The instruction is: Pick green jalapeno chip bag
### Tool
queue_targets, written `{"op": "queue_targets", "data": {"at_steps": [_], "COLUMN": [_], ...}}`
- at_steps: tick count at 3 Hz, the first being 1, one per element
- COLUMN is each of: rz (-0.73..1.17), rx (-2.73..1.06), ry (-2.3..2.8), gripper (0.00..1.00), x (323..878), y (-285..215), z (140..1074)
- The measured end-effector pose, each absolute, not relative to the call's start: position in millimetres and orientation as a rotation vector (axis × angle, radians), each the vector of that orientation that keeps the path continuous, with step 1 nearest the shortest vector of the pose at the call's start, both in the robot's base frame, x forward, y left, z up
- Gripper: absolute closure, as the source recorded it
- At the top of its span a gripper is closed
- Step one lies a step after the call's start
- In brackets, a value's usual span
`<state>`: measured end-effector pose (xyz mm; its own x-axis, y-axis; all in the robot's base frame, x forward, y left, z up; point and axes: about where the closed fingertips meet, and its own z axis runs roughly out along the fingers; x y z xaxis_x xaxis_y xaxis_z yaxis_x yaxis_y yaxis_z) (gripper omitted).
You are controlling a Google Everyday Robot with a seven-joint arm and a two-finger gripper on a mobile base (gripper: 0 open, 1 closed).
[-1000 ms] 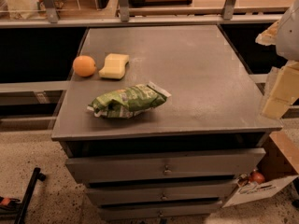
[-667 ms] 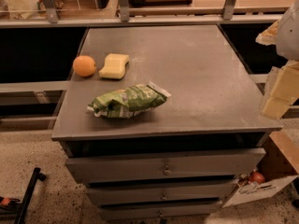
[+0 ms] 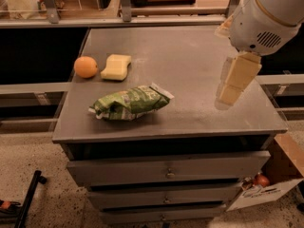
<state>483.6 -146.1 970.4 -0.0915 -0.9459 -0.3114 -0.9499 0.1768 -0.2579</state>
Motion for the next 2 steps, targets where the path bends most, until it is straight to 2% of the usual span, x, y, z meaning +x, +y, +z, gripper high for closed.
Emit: {"op": "queue_targets", "data": {"at_steps": [2], "rz": [0.083], "rx": [-1.915], "ry": [1.916], "gripper": [0.00], "x": [498], "y": [-66], "z": [940]}}
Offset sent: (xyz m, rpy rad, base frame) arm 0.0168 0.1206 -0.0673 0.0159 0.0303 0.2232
